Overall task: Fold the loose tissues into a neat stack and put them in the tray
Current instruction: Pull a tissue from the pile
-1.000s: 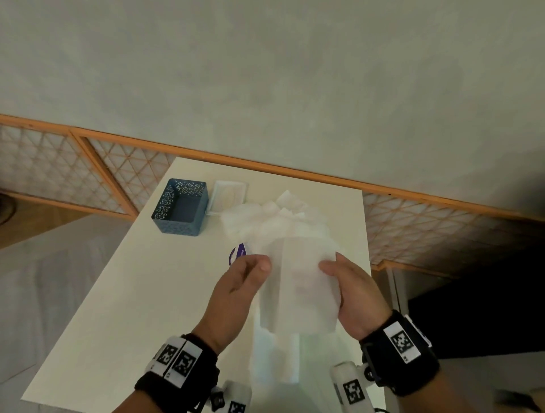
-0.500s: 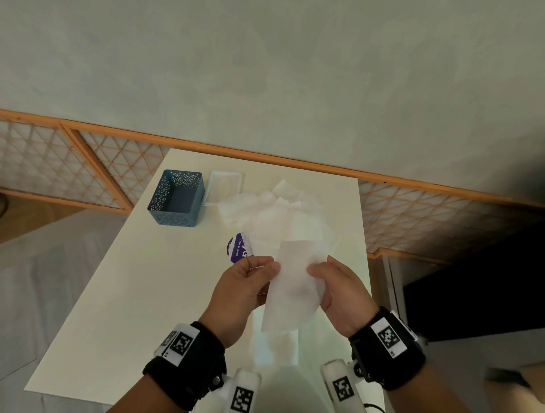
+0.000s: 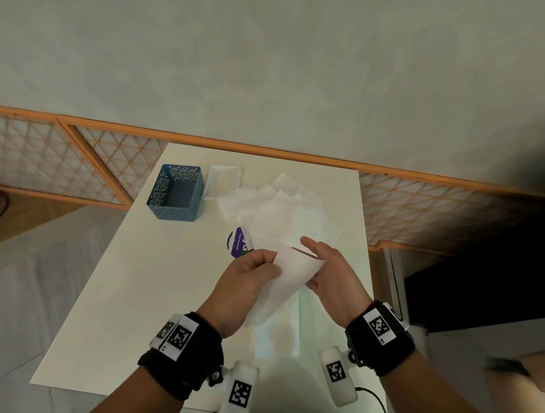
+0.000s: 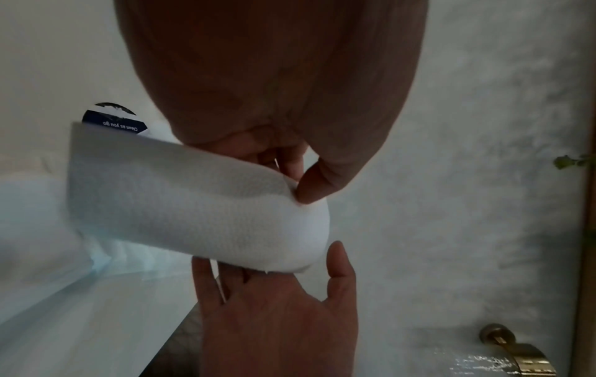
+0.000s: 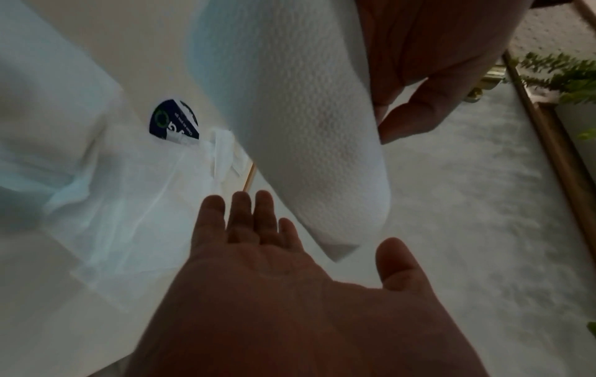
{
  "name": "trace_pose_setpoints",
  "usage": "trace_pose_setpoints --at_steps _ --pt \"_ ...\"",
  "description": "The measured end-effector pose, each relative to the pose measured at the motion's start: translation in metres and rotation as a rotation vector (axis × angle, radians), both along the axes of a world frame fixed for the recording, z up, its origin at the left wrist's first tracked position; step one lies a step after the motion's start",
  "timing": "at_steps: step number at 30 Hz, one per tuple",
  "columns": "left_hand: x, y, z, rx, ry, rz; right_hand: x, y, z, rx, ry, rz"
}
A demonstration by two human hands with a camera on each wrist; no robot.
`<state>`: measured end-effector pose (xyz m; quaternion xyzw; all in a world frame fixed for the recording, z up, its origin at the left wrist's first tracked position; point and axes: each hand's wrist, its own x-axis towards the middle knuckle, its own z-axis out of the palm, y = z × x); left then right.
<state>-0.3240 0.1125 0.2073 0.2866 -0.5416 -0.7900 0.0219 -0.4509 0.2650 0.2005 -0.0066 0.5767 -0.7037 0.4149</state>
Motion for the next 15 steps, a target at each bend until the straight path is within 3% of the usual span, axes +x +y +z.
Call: trace_pose_setpoints --at_steps 6,10,15 --pt "-0.001 0.000 -0.013 0.081 -0.054 0.110 0.010 0.008 -0.010 -0.077 -0.054 0.198" --pt "0.008 0.000 -0.043 0.033 -0.180 0.141 0.014 0.019 -0.041 0.212 0.160 0.254" --pt "0.023 0.007 -0.097 -0.158 -0.366 0.064 0.021 0.030 -0.081 0.491 0.255 0.268"
